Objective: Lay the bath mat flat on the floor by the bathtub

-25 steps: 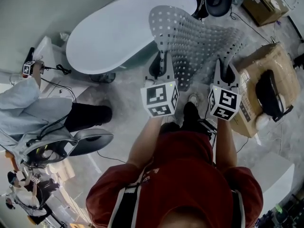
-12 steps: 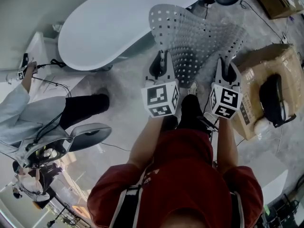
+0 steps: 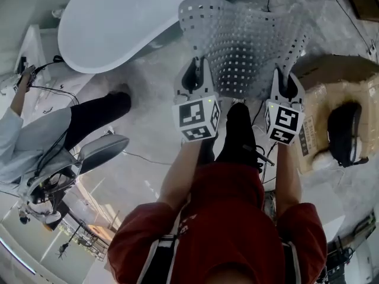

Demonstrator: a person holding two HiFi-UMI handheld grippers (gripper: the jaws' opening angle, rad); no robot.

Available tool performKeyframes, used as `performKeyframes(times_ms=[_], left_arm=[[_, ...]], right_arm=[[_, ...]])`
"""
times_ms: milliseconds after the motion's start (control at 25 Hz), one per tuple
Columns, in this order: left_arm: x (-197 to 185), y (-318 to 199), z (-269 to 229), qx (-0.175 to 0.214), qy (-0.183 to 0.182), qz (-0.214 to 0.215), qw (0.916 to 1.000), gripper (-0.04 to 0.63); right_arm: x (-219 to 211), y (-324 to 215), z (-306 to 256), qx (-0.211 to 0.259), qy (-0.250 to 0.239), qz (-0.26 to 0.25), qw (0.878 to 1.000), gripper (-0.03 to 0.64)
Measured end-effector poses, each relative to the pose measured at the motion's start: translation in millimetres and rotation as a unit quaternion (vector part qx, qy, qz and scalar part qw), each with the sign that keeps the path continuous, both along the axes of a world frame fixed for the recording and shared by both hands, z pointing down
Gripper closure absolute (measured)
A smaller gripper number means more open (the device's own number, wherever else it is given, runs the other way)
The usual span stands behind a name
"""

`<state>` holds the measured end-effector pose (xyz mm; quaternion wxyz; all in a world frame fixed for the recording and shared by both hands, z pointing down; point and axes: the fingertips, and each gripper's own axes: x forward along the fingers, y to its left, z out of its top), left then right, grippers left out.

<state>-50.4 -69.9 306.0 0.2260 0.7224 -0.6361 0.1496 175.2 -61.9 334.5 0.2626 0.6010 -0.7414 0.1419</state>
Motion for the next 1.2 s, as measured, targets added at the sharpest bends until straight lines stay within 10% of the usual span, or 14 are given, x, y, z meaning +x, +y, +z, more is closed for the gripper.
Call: performKeyframes(times_ms=[1200], left_arm=[[-43,-14,346,-0.101,-0.011,-0.106,0.9892,0.529]], right_arm=[[-9,-83,341,-0.096,0.106,-0.143,0.979,0.540]])
